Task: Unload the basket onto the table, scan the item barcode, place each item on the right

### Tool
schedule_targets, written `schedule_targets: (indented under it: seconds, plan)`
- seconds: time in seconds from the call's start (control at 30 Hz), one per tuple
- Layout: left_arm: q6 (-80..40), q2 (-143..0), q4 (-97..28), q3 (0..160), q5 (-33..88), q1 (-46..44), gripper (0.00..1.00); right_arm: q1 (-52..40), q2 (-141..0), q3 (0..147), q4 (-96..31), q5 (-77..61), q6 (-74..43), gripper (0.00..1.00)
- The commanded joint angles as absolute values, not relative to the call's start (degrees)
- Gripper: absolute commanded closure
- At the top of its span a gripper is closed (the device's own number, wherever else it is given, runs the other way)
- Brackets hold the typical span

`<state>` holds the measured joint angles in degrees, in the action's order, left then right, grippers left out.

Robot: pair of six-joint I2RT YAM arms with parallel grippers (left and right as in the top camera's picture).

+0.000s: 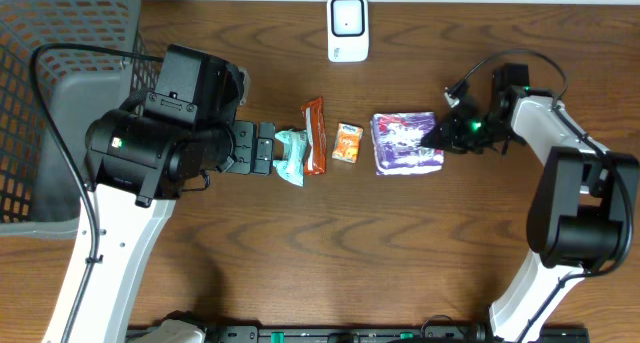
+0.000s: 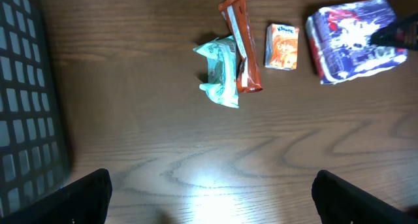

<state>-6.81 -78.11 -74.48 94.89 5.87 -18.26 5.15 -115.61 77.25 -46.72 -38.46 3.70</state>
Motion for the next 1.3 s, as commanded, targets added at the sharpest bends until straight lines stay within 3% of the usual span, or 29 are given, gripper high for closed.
schedule_targets:
  seconds: [0.0,0.27,0.4,0.67,0.8,0.93,1.03,1.27]
  plan:
    - [-6.4,-77.8,-74.6,94.9,6.0,-18.2,0.02,3.3,-108.2,82.3,-50.2,-17.6,-1.4,0.99]
    - [-6.4,-77.8,-74.6,94.9,6.0,-18.2,0.02,-6.5,-99.4,83.6,-60.9,33.8,-20.7,0.99]
    - [-6.4,-77.8,-74.6,94.9,6.0,-18.2,0.02,-11.0,-100.6,83.3,-62.3,40.1,-26.3,0.99]
    - [-6.4,-77.8,-74.6,94.9,6.0,-18.2,0.02,-18.9,-111.4,82.0,-61.1,42.3,-26.5,0.98]
    - [-6.4,-77.8,-74.6,94.9,6.0,-18.2,0.02,-23.1,-114.8,82.0,-60.4,37.4,-26.5,0.79]
    - [-6.4,-77.8,-74.6,94.9,6.0,-18.2,0.02,-26.9,-114.4,84.4,-59.1,24.0,-24.2,0.68]
    - [-6.4,-77.8,-74.6,94.9,6.0,-18.2,0.02,-28.3,-114.4,90.6,-59.2,13.9,-20.8,0.38]
    - [-6.4,-77.8,-74.6,94.9,6.0,-18.2,0.02,-25.4,-114.4,103.5,-63.5,5.1,-16.6,0.18]
